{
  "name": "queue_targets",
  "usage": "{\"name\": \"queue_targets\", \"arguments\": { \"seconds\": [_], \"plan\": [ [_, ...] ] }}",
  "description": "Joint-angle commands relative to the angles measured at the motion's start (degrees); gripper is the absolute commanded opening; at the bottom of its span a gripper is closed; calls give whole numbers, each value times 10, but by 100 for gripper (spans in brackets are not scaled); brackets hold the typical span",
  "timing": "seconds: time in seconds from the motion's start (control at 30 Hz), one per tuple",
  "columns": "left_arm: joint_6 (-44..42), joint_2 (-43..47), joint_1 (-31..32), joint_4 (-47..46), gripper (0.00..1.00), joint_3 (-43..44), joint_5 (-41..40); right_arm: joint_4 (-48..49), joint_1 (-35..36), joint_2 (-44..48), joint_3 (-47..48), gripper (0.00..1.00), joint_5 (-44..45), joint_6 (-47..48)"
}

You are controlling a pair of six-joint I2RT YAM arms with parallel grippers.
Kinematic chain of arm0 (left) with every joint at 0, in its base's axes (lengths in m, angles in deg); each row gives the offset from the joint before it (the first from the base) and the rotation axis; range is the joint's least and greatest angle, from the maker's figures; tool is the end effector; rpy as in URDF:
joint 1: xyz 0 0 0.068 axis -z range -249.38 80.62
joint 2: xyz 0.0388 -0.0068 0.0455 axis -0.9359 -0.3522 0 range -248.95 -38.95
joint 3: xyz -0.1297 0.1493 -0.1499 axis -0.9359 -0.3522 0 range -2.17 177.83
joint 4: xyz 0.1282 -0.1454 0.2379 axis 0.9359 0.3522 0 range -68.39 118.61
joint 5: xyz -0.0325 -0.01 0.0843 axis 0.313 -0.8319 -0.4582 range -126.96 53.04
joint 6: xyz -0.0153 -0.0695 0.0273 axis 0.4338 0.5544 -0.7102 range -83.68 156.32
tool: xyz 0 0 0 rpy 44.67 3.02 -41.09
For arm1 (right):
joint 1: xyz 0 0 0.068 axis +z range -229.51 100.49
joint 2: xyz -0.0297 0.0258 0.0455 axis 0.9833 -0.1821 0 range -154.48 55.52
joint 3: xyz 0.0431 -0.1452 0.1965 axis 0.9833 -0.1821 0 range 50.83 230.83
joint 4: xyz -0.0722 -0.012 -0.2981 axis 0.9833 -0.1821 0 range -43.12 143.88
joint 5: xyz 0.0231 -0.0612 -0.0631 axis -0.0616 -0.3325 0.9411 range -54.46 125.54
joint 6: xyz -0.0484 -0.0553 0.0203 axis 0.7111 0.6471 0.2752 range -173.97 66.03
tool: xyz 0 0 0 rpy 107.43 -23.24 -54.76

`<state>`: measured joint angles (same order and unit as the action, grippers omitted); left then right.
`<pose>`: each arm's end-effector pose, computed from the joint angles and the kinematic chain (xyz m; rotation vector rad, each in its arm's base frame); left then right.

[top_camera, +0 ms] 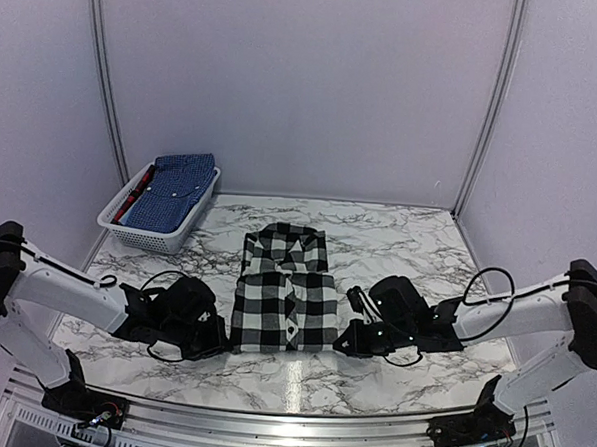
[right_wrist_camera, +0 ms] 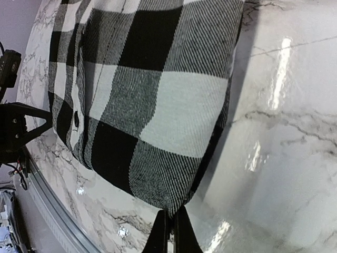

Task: Fold and stack the long sleeve shirts
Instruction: Pick up the 2/3-rectangle-folded shirt from the center of the board, then fold the 2/3-rectangle-folded shirt at the center of the board.

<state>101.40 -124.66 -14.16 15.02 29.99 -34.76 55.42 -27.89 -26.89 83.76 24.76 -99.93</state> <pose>0.1799 -0.2634 0.0500 -0.2076 2.6390 -0.9307 0.1871 0.2557 0.0639 -0.2260 2.6333 0.9280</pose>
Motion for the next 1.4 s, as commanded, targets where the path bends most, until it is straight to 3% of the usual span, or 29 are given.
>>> {"name": "queue_targets", "arguments": {
  "seconds": [0.0, 0.13, 0.33, 0.63, 0.77, 0.9, 1.0, 1.13, 1.37],
  "plan": [
    [77, 46, 77, 46, 0, -18, -78, -47, 62, 90, -27, 0, 53, -67],
    [119, 70, 135, 64, 0, -21, -123, -78, 102, 145, -50, 0, 83, -99],
    [132, 71, 160, 65, 0, -22, -139, -72, 132, 146, -66, 0, 86, -113],
    [101, 143, 175, 151, 0, 40, -171, -188, 158, 195, 28, 0, 172, -121],
    [70, 169, 170, 207, 0, 113, -183, -251, 158, 196, 110, 0, 195, -104],
    [1, 161, 99, 232, 0, 198, -155, -291, 115, 170, 208, 0, 206, -48],
    [-63, 118, 9, 233, 0, 261, -102, -281, 16, 129, 267, 0, 167, 17],
    [-125, -6, -103, 220, 0, 348, -18, -226, -97, 10, 328, 0, 66, 84],
    [-192, -253, -211, 178, 0, 513, 83, -137, -209, -225, 420, 0, -22, 121]
  ]
}}
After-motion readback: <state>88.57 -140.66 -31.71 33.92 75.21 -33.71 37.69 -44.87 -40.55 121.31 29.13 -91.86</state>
